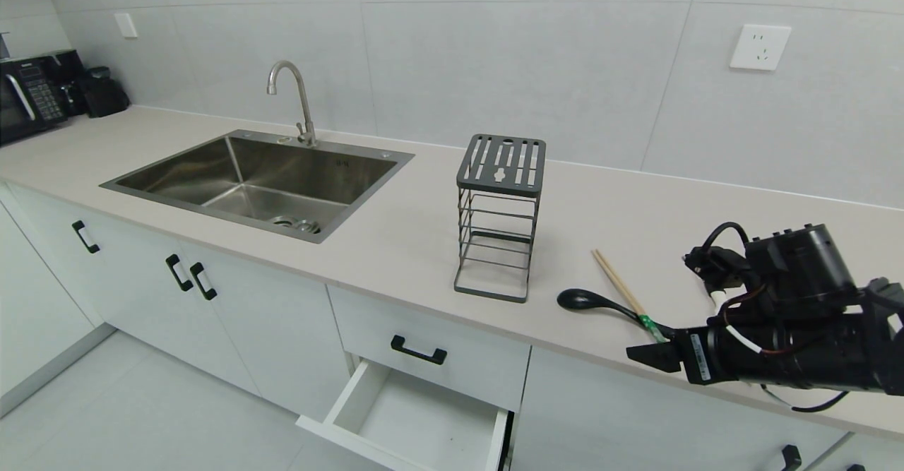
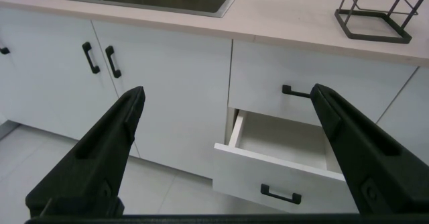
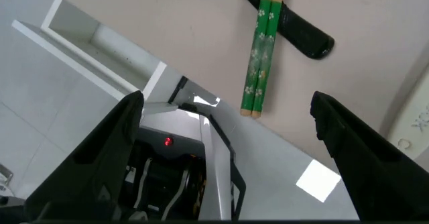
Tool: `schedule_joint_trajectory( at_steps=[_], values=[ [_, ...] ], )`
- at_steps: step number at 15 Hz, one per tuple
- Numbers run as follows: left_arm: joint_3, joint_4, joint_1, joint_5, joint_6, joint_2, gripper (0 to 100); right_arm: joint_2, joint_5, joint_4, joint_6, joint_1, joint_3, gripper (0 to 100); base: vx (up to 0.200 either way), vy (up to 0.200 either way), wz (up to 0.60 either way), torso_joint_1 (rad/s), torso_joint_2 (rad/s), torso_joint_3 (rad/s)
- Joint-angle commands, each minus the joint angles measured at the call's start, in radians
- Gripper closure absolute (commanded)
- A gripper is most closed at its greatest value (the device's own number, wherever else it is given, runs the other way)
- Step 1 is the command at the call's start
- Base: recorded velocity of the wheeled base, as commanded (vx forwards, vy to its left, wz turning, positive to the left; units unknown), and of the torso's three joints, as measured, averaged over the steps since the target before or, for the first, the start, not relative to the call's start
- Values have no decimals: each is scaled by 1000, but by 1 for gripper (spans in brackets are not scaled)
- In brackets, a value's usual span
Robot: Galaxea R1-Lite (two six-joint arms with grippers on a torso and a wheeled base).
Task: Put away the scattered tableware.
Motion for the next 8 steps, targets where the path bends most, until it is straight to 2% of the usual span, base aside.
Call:
schedule_joint_trajectory(
  at_steps=[1, 5, 8],
  values=[
    [0, 0, 0, 0, 0, 1, 0, 36, -2, 0, 1, 20, -21, 0, 0, 0, 0, 0, 0, 0],
    [0, 0, 0, 0, 0, 1, 0, 97, -63, 3, 6, 39, -60, 0, 0, 0, 0, 0, 0, 0],
    [0, 0, 2, 0, 0, 1, 0, 105, -109, 20, 73, 68, -70, 0, 0, 0, 0, 0, 0, 0]
  ],
)
